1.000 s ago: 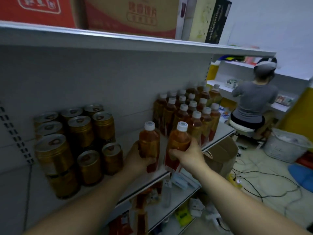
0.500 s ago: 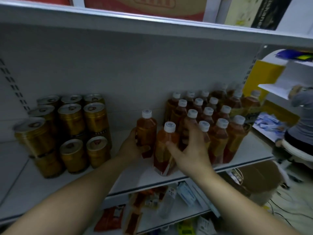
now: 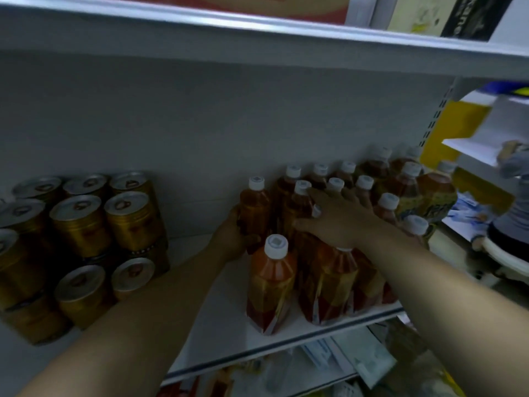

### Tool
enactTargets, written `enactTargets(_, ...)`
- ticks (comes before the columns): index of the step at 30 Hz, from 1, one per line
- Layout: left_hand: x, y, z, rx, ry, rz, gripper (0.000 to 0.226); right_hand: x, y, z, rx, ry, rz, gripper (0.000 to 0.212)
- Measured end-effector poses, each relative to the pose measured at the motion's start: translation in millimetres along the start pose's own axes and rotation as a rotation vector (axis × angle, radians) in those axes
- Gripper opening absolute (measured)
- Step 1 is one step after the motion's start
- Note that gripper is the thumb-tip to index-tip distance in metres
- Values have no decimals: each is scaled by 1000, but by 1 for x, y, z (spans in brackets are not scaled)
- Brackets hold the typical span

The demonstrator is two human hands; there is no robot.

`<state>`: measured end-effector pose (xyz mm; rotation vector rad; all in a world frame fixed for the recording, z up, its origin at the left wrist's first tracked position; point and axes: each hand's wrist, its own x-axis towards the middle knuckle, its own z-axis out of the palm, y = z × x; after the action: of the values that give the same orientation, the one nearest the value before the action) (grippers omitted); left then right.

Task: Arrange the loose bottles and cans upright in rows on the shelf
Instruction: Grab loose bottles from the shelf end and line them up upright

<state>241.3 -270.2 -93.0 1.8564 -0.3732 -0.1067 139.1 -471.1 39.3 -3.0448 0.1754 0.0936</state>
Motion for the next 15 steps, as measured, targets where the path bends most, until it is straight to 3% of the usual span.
enactTargets(7, 31, -1, 17, 80, 60, 39, 80, -1, 5, 2, 29, -4, -27, 85)
enactTargets(12, 37, 2, 11, 141, 30, -13, 95, 1, 5, 4, 26, 17, -23, 86)
enactTargets(15, 24, 13, 10, 99, -6, -67, 84, 0, 5, 4, 13, 24, -18, 86)
